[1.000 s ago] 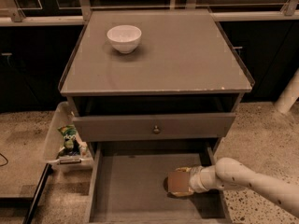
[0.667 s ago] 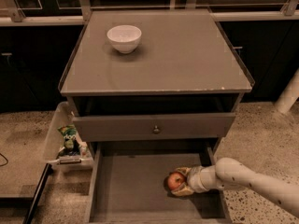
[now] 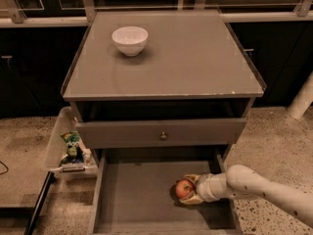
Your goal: Pick apple from middle drawer and place on counter
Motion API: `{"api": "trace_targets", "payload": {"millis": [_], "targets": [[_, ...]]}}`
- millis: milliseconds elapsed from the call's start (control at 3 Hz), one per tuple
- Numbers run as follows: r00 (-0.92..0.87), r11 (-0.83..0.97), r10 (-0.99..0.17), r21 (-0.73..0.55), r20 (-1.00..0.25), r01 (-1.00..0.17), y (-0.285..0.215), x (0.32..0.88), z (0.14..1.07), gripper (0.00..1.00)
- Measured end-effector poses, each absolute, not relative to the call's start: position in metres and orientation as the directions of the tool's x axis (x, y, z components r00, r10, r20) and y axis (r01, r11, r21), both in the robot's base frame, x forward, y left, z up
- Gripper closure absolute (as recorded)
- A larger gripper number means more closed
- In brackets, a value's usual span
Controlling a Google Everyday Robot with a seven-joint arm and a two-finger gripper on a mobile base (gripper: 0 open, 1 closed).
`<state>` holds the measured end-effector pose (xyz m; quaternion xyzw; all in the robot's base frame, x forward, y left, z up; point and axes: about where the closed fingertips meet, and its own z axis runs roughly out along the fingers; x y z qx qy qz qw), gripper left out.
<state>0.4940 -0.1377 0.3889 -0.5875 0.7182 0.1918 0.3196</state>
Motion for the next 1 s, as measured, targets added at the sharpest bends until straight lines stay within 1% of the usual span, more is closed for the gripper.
{"api": "trace_targets", "payload": {"millis": [333, 1000], "targets": [[-0.018, 0.194, -0.729, -0.18, -0.684, -0.964, -0.134, 0.485, 0.432, 1.0], [0.121, 0.15, -0.727, -0.329, -0.676, -0.932, -0.159, 0.472, 0.549, 1.0]]}}
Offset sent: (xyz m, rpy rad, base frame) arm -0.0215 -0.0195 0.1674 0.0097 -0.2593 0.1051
